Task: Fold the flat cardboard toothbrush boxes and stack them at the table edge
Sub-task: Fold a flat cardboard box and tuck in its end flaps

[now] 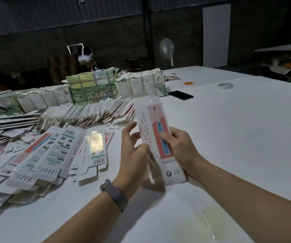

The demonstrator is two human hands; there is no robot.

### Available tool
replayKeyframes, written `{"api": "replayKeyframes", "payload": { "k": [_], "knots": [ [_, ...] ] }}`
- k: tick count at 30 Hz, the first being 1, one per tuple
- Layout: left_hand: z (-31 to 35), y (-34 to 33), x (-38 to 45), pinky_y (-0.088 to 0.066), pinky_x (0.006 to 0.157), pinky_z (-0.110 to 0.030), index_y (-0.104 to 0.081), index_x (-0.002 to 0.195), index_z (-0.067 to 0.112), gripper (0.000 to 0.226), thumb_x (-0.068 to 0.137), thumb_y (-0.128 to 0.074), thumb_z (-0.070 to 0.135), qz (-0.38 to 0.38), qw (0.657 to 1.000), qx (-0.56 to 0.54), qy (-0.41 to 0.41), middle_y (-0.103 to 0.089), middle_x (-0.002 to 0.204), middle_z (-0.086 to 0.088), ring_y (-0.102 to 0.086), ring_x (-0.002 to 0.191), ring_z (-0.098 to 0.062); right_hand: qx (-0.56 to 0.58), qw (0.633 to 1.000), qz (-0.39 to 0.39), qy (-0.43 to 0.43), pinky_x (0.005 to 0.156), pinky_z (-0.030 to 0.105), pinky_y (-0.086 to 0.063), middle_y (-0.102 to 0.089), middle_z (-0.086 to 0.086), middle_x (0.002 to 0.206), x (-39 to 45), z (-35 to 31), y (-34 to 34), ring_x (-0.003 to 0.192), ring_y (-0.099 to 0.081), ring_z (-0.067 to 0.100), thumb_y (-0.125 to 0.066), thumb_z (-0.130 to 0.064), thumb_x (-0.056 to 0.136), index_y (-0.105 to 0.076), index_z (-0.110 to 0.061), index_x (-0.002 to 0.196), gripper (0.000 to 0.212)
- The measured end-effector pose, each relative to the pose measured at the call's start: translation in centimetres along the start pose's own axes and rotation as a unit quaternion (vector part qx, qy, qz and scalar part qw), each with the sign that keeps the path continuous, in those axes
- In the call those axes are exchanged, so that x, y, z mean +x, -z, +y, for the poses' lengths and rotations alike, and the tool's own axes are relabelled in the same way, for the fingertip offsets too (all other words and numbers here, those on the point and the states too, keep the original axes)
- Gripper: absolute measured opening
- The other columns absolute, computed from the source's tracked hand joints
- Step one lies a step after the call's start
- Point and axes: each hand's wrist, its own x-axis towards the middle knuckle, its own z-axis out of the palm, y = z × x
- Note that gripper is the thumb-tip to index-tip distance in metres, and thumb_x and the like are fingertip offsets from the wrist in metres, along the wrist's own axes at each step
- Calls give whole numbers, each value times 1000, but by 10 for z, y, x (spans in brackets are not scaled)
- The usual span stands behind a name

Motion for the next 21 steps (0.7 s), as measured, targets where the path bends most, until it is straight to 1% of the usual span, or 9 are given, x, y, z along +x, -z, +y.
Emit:
{"api": "replayKeyframes", "payload": {
  "k": [1, 3, 5, 7, 9, 11, 14, 18, 21],
  "knots": [
    [-3, 3, 2, -60, 63, -27, -40, 135, 21, 52, 92, -47, -7, 9, 999, -18, 28, -71, 102, -13, -76, 81, -17, -11, 1000, -22, -5, 64, 30, -60, -76, 2, 88, 0, 0, 0, 74, -75, 25, -53, -28, 103, -67, -16, 104, 19],
    [-7, 8, 7, -60, 60, -30, -44, 131, 22, 44, 90, -54, 8, 22, 997, -30, 68, -76, 89, -3, -76, 75, -21, -39, 997, -59, -15, 63, 30, -58, -76, 5, 83, -1, 0, -1, 71, -75, 25, -55, -27, 102, -69, -10, 101, 21],
    [-10, 12, 10, -59, 57, -32, -50, 124, 25, 32, 94, -57, 22, 17, 995, -10, 98, -76, 86, -2, -76, 70, -25, -53, 995, -77, -29, 65, 30, -59, -76, 4, 81, -1, 2, -3, 73, -75, 24, -55, -28, 102, -70, -11, 97, 23],
    [-12, 15, 10, -59, 58, -29, -53, 121, 28, 18, 104, -52, 25, 10, 994, 20, 109, -76, 84, -2, -76, 70, -24, -42, 995, -80, -35, 69, 31, -60, -76, 4, 81, -2, 3, -4, 74, -76, 24, -50, -34, 103, -71, -11, 94, 33],
    [-13, 14, 9, -59, 59, -26, -56, 120, 29, 17, 106, -49, 23, -6, 994, 31, 100, -77, 85, 0, -76, 73, -20, -22, 997, -61, -29, 71, 30, -61, -76, 6, 83, -2, 3, -4, 75, -76, 25, -44, -43, 104, -73, -14, 94, 42],
    [-13, 12, 7, -58, 61, -25, -56, 119, 29, 19, 102, -50, 22, -16, 996, 32, 87, -77, 89, 1, -76, 76, -18, -6, 999, -29, -16, 70, 28, -60, -76, 6, 84, -2, 2, -4, 77, -76, 23, -39, -47, 104, -72, -21, 98, 43],
    [-13, 12, 6, -58, 59, -25, -53, 119, 32, 20, 103, -47, 21, -22, 996, 38, 83, -77, 87, 3, -76, 74, -17, 8, 1000, -8, -1, 62, 19, -56, -74, 5, 81, -3, 0, -4, 75, -75, 20, -37, -48, 104, -73, -22, 98, 46],
    [-13, 14, 7, -58, 60, -24, -50, 124, 34, 20, 107, -45, 23, -32, 994, 38, 96, -77, 84, 3, -76, 74, -17, 28, 999, -12, 14, 75, 32, -61, -73, 6, 85, -6, -2, -4, 84, -74, 28, -36, -50, 101, -76, -34, 86, 45],
    [-14, 12, 8, -59, 63, -24, -46, 126, 33, 20, 107, -47, 29, -53, 992, 42, 102, -76, 86, 7, -77, 79, -17, 27, 999, -19, 19, 76, 32, -63, -74, 5, 89, -4, -3, -3, 85, -75, 27, -35, -43, 106, -72, -29, 100, 39]
  ]
}}
